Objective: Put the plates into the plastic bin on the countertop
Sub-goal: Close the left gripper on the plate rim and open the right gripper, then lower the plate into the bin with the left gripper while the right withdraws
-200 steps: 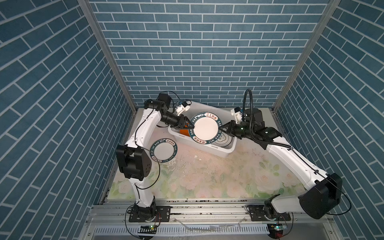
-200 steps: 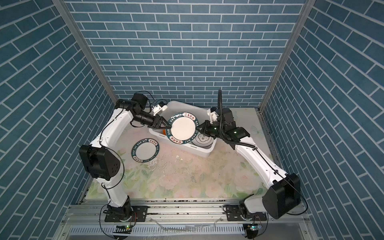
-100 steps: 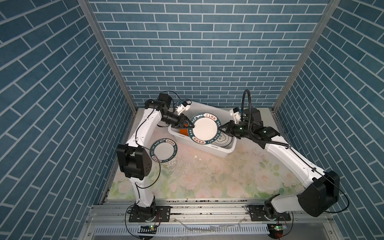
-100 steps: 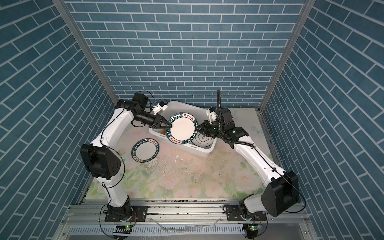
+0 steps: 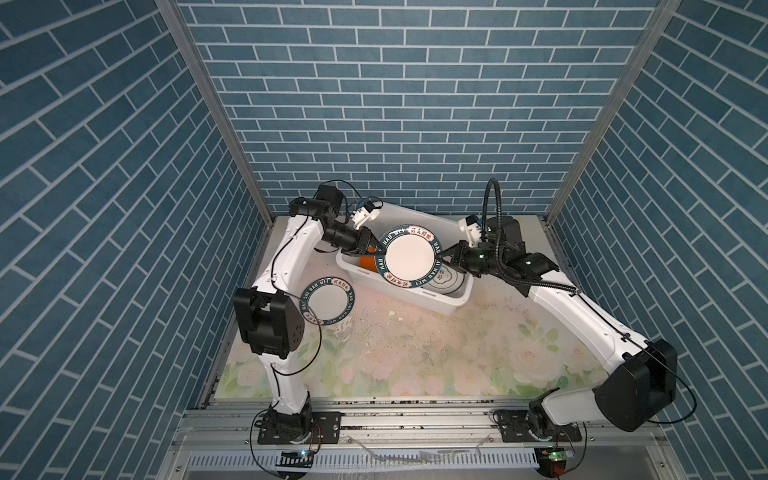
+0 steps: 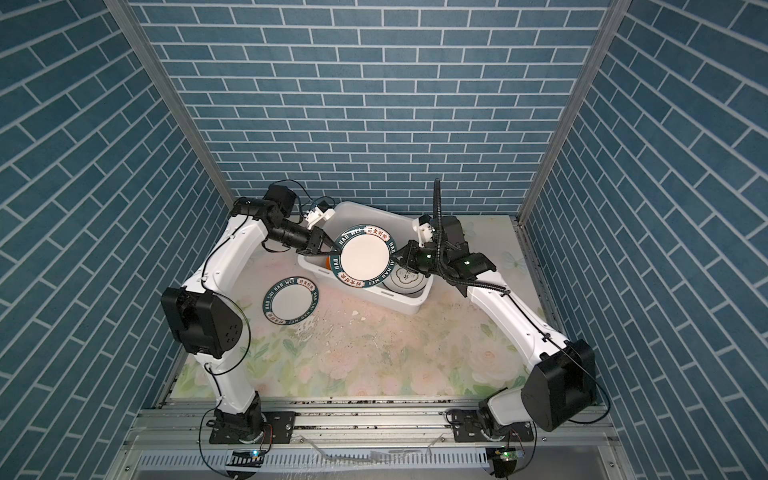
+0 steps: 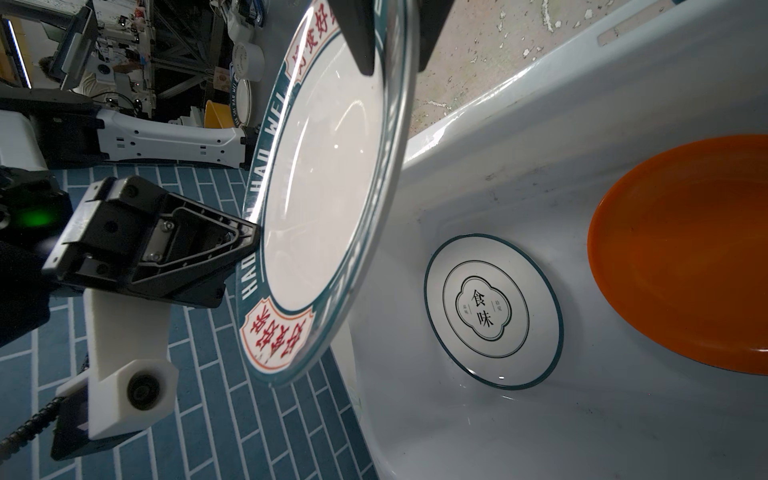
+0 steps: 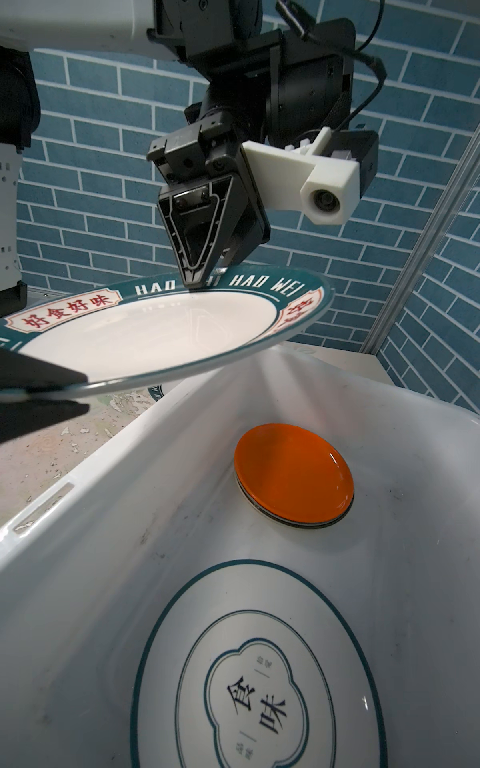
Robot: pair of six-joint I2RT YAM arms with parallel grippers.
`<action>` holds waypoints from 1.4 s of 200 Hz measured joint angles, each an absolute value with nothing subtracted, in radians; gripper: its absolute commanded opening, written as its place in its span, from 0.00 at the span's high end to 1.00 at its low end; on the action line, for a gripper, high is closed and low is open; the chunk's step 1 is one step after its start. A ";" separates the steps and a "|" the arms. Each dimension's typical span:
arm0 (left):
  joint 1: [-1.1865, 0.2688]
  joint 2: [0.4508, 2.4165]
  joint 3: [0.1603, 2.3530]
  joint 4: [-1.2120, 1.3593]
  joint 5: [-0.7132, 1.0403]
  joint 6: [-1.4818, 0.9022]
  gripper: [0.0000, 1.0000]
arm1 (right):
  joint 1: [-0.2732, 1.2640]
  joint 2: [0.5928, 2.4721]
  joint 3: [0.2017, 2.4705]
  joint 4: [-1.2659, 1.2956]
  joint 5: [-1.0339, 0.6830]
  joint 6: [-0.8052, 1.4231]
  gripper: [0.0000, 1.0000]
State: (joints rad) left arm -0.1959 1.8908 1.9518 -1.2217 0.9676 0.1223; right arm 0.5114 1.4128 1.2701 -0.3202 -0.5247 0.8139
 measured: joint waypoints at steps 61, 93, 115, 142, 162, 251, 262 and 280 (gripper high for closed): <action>-0.187 1.891 1.964 -1.229 0.992 0.102 1.00 | 0.508 1.420 1.270 -0.313 -0.540 0.785 0.97; -0.187 1.891 1.964 -1.229 0.994 0.104 1.00 | 0.507 1.428 1.270 -0.315 -0.536 0.788 0.84; -0.194 1.891 1.968 -1.229 0.978 0.109 1.00 | 0.506 1.439 1.270 -0.314 -0.525 0.799 0.75; -0.195 1.892 1.991 -1.237 0.941 0.126 1.00 | 0.503 1.440 1.269 -0.309 -0.514 0.808 0.71; -0.191 1.898 2.042 -1.244 0.920 0.139 1.00 | 0.496 1.439 1.267 -0.307 -0.508 0.812 0.69; -0.174 2.072 2.244 -1.237 0.857 0.146 1.00 | 0.371 1.310 1.211 -0.337 -0.440 0.841 0.69; -0.174 2.115 2.280 -1.236 0.856 0.144 1.00 | 0.360 1.294 1.211 -0.349 -0.433 0.842 0.69; -0.174 2.168 2.309 -1.221 0.853 0.134 1.00 | 0.353 1.271 1.211 -0.386 -0.422 0.842 0.69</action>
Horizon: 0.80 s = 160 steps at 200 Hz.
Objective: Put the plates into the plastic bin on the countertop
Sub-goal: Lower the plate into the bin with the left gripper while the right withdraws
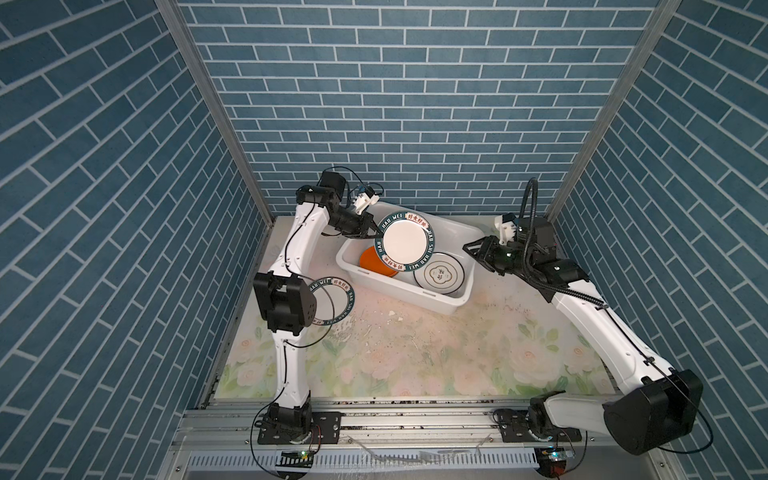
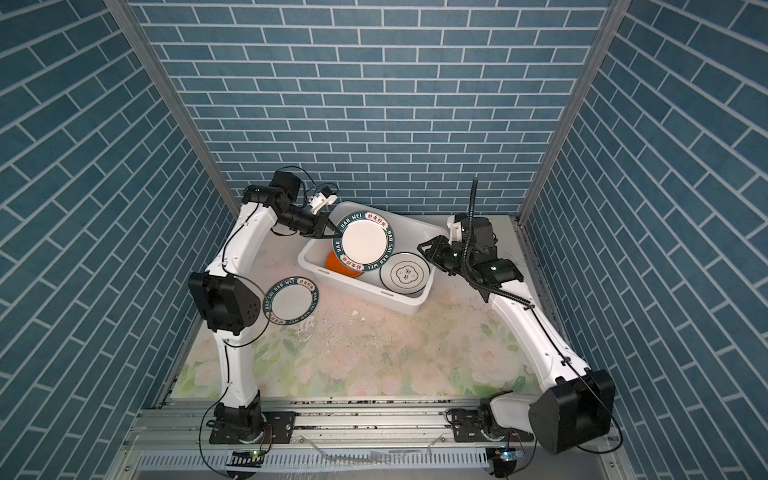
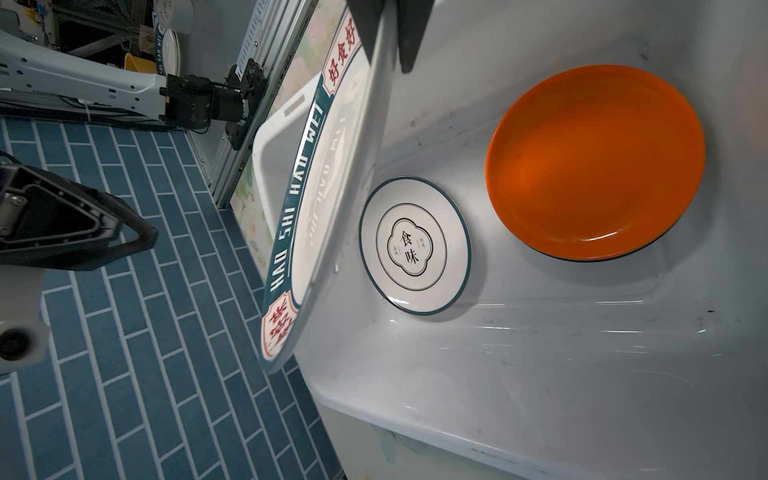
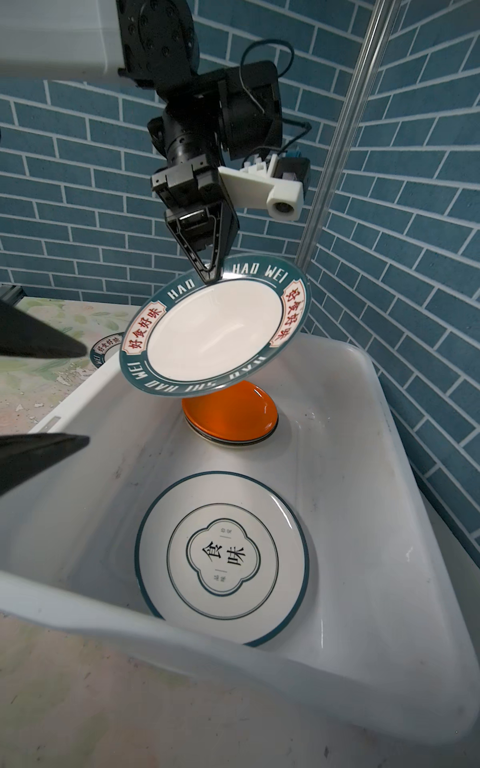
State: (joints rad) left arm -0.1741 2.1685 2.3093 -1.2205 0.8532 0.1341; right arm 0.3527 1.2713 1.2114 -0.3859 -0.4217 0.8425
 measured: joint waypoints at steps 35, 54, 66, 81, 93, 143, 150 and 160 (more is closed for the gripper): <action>-0.184 2.186 2.257 -1.124 0.823 0.099 1.00 | 0.350 1.210 1.211 -0.466 -0.381 0.860 0.69; -0.205 2.187 2.244 -1.062 0.788 0.073 1.00 | 0.350 1.160 1.203 -0.499 -0.353 0.868 0.69; -0.222 2.189 2.244 -1.025 0.776 0.051 1.00 | 0.350 1.124 1.191 -0.517 -0.334 0.870 0.69; -0.247 2.210 2.266 -0.992 0.767 0.028 1.00 | 0.350 1.080 1.172 -0.539 -0.312 0.883 0.69; -0.266 2.242 2.297 -0.973 0.759 0.010 1.00 | 0.350 1.049 1.155 -0.556 -0.295 0.890 0.69; -0.316 2.388 2.374 -0.944 0.717 -0.028 1.00 | 0.347 0.985 1.110 -0.607 -0.247 0.903 0.69; -0.320 2.399 2.374 -0.944 0.710 -0.030 1.00 | 0.347 0.985 1.108 -0.607 -0.244 0.904 0.69; -0.324 2.407 2.374 -0.944 0.702 -0.030 1.00 | 0.346 0.985 1.105 -0.607 -0.242 0.905 0.69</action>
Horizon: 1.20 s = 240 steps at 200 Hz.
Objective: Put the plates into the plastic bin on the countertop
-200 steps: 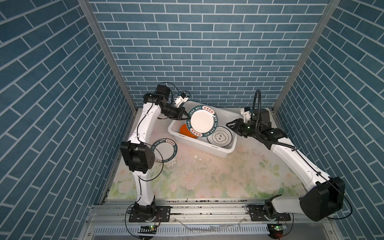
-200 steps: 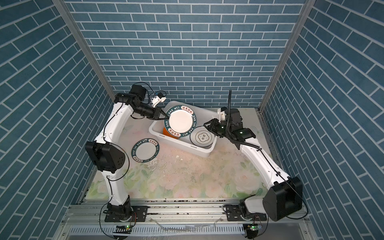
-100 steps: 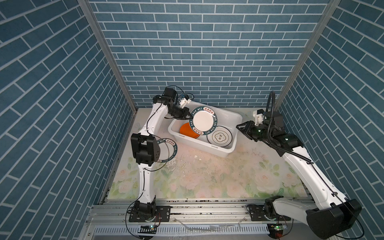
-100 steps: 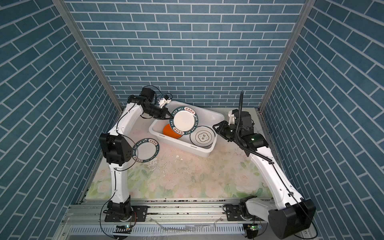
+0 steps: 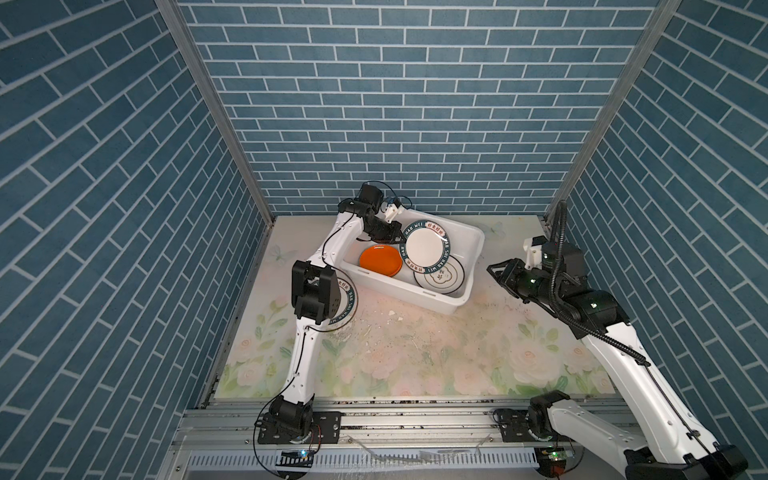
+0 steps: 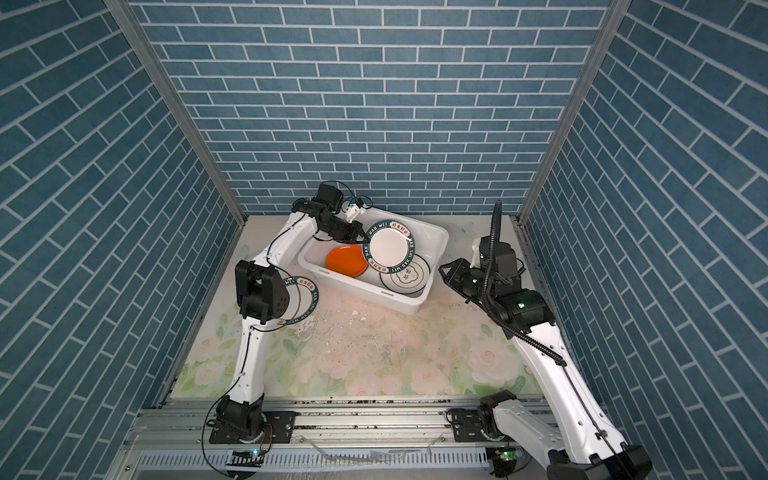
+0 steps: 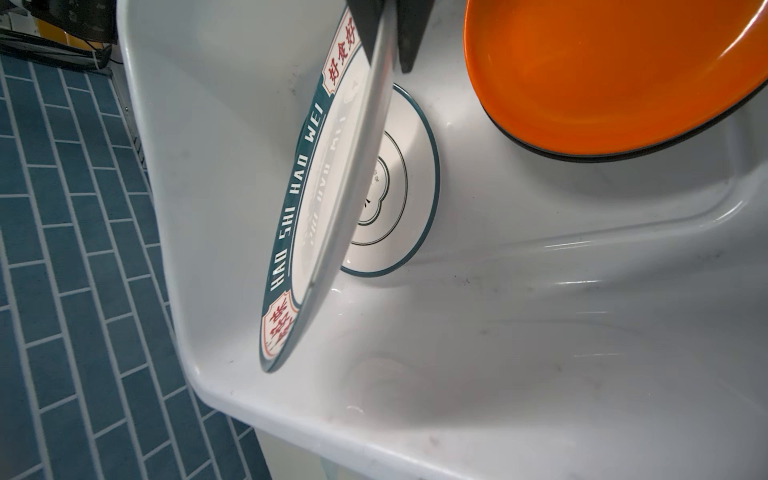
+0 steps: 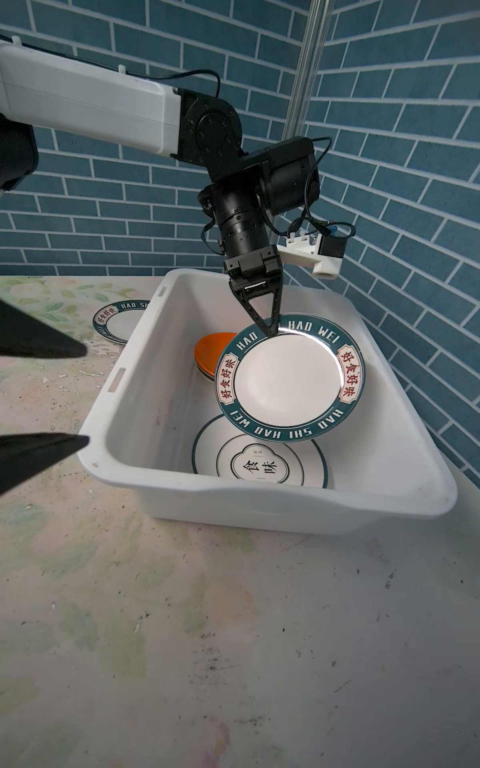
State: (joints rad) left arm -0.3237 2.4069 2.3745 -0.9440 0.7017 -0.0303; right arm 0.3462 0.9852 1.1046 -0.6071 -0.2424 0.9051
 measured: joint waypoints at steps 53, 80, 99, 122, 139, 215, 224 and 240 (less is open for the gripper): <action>-0.350 2.415 2.374 -0.943 0.691 -0.030 1.00 | 0.343 0.991 1.081 -0.598 -0.240 0.912 0.69; -0.366 2.426 2.376 -0.942 0.683 -0.030 1.00 | 0.340 0.996 1.066 -0.591 -0.240 0.913 0.69; -0.378 2.441 2.377 -0.941 0.673 -0.030 1.00 | 0.339 1.000 1.053 -0.583 -0.240 0.918 0.69; -0.390 2.463 2.380 -0.937 0.667 -0.029 1.00 | 0.339 1.000 1.045 -0.577 -0.240 0.921 0.69; -0.397 2.479 2.380 -0.936 0.662 -0.028 1.00 | 0.336 1.000 1.044 -0.571 -0.240 0.921 0.69; -0.411 2.496 2.392 -0.934 0.651 -0.023 1.00 | 0.325 1.002 1.016 -0.551 -0.240 0.939 0.69; -0.412 2.498 2.393 -0.934 0.651 -0.023 1.00 | 0.323 1.004 1.016 -0.550 -0.241 0.939 0.69; -0.413 2.503 2.400 -0.934 0.651 -0.023 0.99 | 0.320 1.013 1.016 -0.543 -0.244 0.939 0.69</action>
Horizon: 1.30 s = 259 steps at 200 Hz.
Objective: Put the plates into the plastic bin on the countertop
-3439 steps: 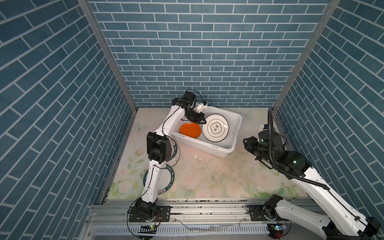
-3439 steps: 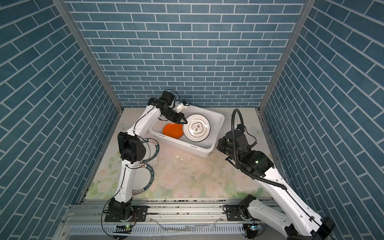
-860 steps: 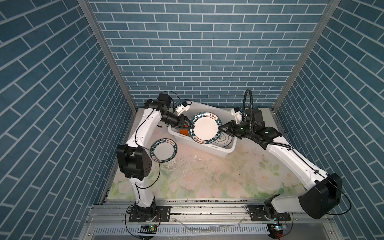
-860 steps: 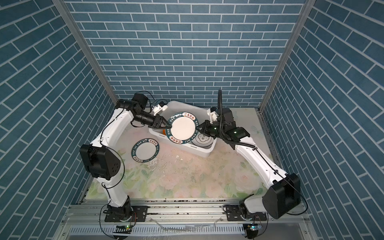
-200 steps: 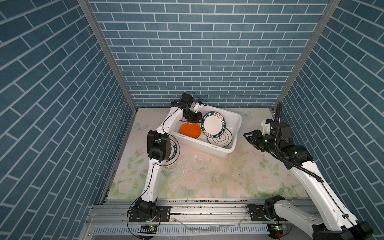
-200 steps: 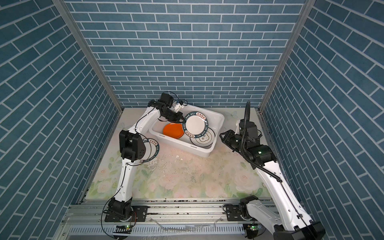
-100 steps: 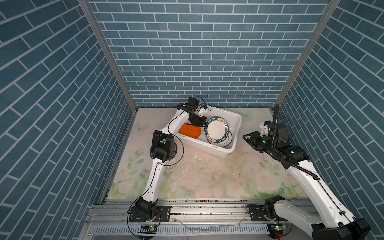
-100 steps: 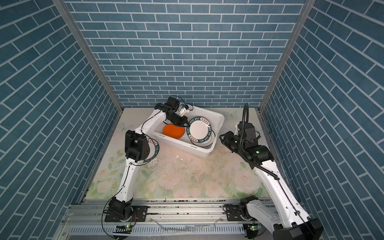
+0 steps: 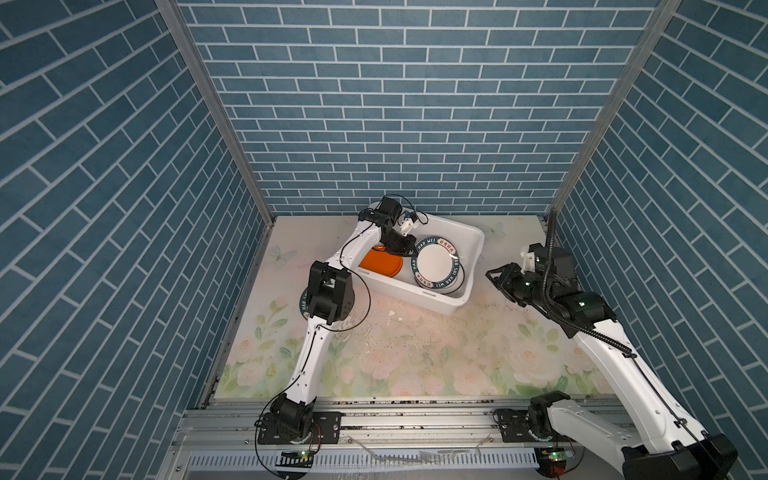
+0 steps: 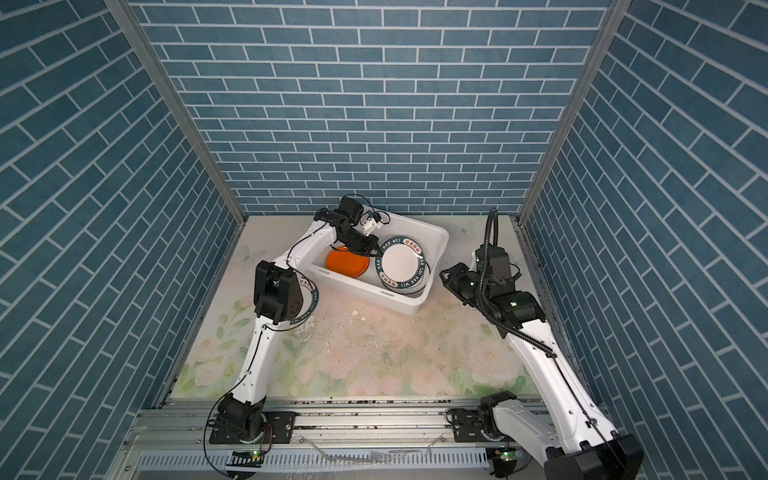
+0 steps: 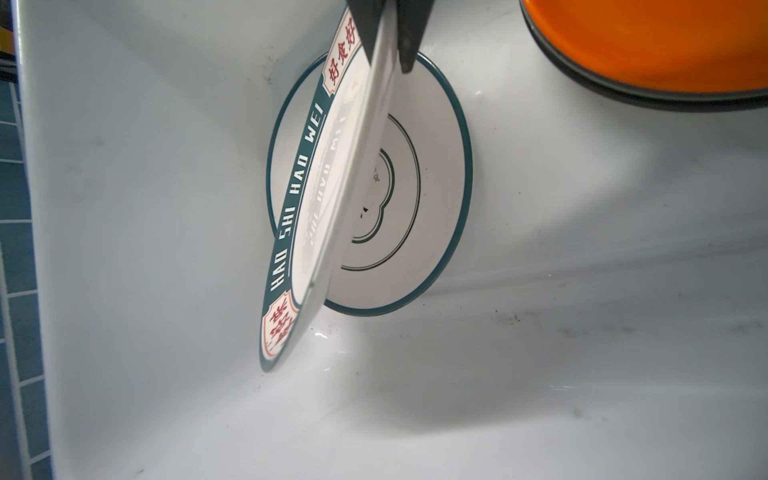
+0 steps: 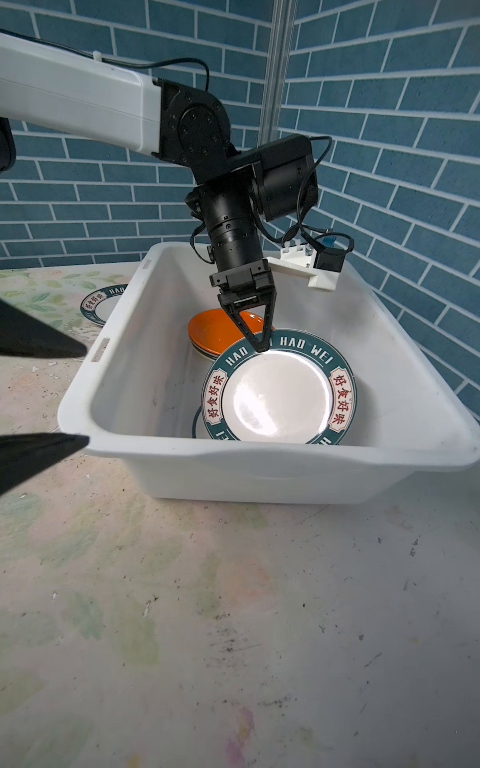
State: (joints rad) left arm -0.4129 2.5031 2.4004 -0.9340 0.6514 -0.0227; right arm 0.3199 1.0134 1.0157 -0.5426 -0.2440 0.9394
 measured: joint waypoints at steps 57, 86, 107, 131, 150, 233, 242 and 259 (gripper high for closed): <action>-0.414 2.533 2.414 -0.922 0.660 -0.024 0.96 | 0.308 1.045 1.016 -0.537 -0.254 0.939 0.69; -0.418 2.535 2.418 -0.921 0.664 -0.023 0.95 | 0.305 1.046 1.016 -0.536 -0.258 0.939 0.69; -0.425 2.536 2.420 -0.921 0.664 -0.023 0.94 | 0.303 1.046 1.015 -0.532 -0.258 0.944 0.69; -0.430 2.536 2.420 -0.921 0.667 -0.023 0.93 | 0.300 1.046 1.005 -0.526 -0.259 0.946 0.69; -0.432 2.536 2.420 -0.920 0.668 -0.023 0.89 | 0.299 1.046 0.993 -0.523 -0.262 0.946 0.69; -0.435 2.554 2.421 -0.922 0.667 -0.022 0.82 | 0.291 1.046 0.990 -0.519 -0.275 0.946 0.69; -0.435 2.554 2.421 -0.921 0.667 -0.022 0.81 | 0.291 1.046 0.989 -0.519 -0.276 0.946 0.69; -0.436 2.554 2.421 -0.921 0.667 -0.022 0.79 | 0.290 1.046 0.985 -0.516 -0.278 0.946 0.69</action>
State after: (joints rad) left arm -0.4362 2.5538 2.4210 -0.9215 0.6666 -0.0219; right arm 0.2897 1.0462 0.9852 -0.5156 -0.2779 0.9463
